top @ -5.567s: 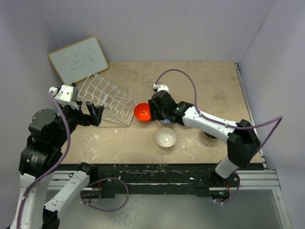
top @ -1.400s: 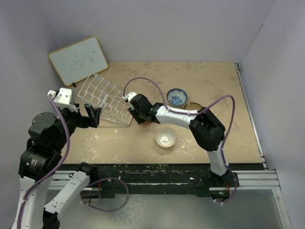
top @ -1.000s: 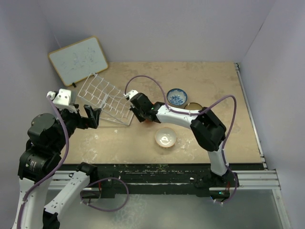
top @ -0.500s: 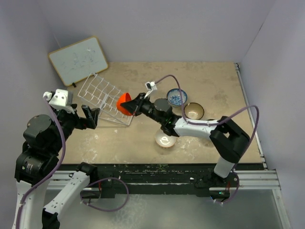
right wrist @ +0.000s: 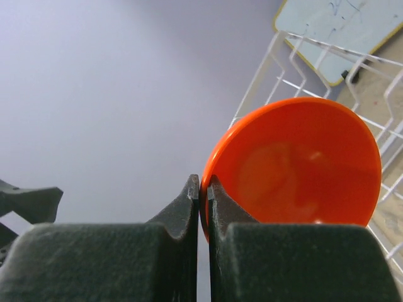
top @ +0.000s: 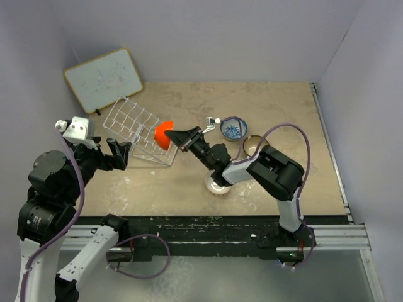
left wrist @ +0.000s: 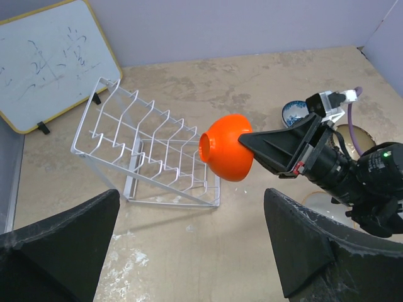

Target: Load the bowls into the dish rack

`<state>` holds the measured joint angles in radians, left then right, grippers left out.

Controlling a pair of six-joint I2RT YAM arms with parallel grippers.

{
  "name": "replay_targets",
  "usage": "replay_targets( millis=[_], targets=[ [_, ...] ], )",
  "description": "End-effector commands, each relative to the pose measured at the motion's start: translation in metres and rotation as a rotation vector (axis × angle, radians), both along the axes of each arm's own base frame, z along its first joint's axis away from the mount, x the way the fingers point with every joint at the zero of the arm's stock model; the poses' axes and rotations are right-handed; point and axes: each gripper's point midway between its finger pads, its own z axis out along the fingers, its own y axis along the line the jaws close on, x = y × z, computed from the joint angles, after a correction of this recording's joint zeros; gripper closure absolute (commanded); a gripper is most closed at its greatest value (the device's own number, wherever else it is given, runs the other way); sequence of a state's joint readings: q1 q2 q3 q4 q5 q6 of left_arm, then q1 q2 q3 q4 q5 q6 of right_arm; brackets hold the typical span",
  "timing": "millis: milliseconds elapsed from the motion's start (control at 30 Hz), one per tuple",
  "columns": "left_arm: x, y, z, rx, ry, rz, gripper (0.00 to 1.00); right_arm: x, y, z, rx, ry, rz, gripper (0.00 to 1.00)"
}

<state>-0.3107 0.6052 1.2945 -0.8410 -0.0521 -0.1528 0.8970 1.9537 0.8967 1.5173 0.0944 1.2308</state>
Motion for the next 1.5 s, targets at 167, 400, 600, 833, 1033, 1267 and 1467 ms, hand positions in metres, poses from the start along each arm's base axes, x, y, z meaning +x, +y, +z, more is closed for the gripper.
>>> replay_targets(
  millis=[167, 400, 600, 833, 1033, 1267, 1467],
  targets=[
    [0.003, -0.002, 0.009, 0.015, -0.027, -0.016, 0.01, 0.019, -0.017, 0.026, 0.28, 0.033, -0.014, 1.0],
    [0.003, -0.002, 0.007, 0.015, -0.023, -0.016, 0.01, 0.026, -0.012, 0.016, 0.29, 0.068, -0.014, 1.0],
    [0.004, -0.003, 0.004, 0.016, -0.018, -0.016, 0.01, 0.031, -0.006, -0.002, 0.31, 0.136, 0.012, 1.0],
    [0.004, -0.002, 0.002, 0.018, -0.015, -0.014, 0.01, 0.031, -0.012, -0.007, 0.288, 0.148, -0.018, 1.0],
    [0.004, -0.004, 0.0, 0.01, -0.011, -0.021, 0.01, 0.033, -0.012, -0.024, 0.29, 0.184, -0.024, 1.0],
    [0.004, -0.005, 0.0, 0.013, -0.008, -0.023, 0.01, 0.031, -0.013, -0.039, 0.269, 0.199, -0.021, 1.0],
    [0.005, -0.006, -0.002, 0.01, -0.006, -0.028, 0.01, 0.03, -0.009, -0.056, 0.256, 0.245, 0.0, 1.0]
  ],
)
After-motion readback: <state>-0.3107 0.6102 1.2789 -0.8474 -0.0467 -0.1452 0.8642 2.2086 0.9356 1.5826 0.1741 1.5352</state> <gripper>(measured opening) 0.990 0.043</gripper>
